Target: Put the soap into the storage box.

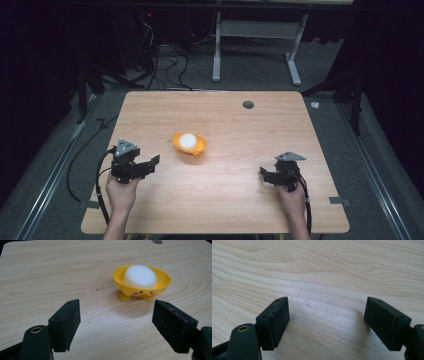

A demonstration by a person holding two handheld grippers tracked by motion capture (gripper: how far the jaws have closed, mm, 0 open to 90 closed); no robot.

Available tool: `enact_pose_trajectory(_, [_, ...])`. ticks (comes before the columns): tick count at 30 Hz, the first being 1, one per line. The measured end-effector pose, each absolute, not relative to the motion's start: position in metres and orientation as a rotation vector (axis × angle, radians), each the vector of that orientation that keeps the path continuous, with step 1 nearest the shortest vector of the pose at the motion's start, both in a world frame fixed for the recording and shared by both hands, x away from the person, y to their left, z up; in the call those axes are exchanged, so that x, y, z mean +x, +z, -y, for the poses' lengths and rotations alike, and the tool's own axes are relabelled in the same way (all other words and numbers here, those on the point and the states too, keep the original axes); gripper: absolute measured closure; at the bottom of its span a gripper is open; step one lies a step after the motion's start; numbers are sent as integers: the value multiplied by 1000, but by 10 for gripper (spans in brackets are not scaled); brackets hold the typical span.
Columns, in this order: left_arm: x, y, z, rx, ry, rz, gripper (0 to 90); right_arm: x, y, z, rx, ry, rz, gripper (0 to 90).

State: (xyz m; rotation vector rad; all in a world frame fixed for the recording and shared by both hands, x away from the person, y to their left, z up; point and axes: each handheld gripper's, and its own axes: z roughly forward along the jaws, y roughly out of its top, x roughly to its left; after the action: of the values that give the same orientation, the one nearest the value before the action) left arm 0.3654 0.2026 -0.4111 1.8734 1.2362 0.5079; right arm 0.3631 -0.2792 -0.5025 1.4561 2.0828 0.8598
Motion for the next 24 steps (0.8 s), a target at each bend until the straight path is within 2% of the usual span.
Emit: enact_pose_trajectory(24, [352,-429,-209,1854,483,-1246,234,363,-502,279,1459,858,-2080,212])
